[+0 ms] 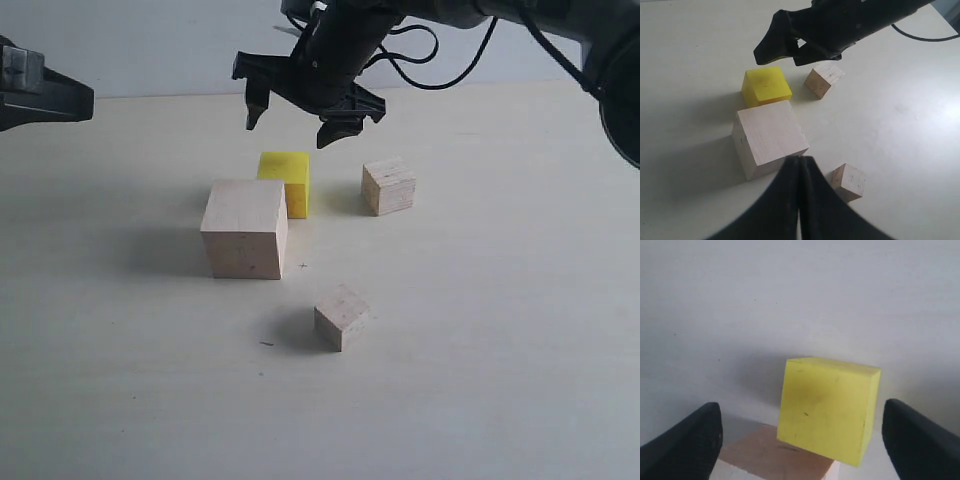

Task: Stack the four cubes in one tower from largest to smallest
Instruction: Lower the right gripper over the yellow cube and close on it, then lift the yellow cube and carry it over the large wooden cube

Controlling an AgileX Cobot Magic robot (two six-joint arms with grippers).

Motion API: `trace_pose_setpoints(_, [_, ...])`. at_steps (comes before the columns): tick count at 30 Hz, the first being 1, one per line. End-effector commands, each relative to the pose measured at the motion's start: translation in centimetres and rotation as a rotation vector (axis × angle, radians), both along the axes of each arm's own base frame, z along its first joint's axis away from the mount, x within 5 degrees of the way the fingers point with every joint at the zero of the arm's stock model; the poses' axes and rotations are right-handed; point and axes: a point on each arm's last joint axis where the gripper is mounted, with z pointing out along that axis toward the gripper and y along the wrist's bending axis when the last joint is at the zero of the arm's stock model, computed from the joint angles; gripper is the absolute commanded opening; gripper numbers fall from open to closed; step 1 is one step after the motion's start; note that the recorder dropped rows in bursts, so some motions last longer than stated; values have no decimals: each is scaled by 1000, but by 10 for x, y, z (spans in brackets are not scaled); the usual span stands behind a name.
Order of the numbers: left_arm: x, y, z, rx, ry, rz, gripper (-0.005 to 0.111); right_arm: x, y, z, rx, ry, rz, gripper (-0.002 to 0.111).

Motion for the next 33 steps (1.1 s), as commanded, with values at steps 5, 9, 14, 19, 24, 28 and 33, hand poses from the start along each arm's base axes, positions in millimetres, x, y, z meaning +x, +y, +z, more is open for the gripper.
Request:
trace_pose_setpoints(5, [-3, 0, 0, -8, 18, -5, 0, -3, 11, -27, -47, 39, -11, 82])
trace_pose_setpoints(9, [-3, 0, -1, -8, 20, -6, 0, -1, 12, -29, -48, 25, -13, 81])
trace_pose_setpoints(14, [-3, 0, 0, -12, 20, -6, 0, 0, 12, -41, -69, 39, -11, 81])
trace_pose_setpoints(19, [-3, 0, 0, -12, 20, -6, 0, 2, 13, -48, -60, 41, -18, 81])
trace_pose_setpoints(24, [-3, 0, 0, -12, 20, -6, 0, 4, 14, -48, -47, 16, -26, 79])
trace_pose_setpoints(28, [-3, 0, 0, -12, 20, -6, 0, 4, 14, -48, -49, 20, -24, 62])
trace_pose_setpoints(33, [-3, 0, 0, -12, 20, -6, 0, 1, 11, -47, -83, 41, -8, 28])
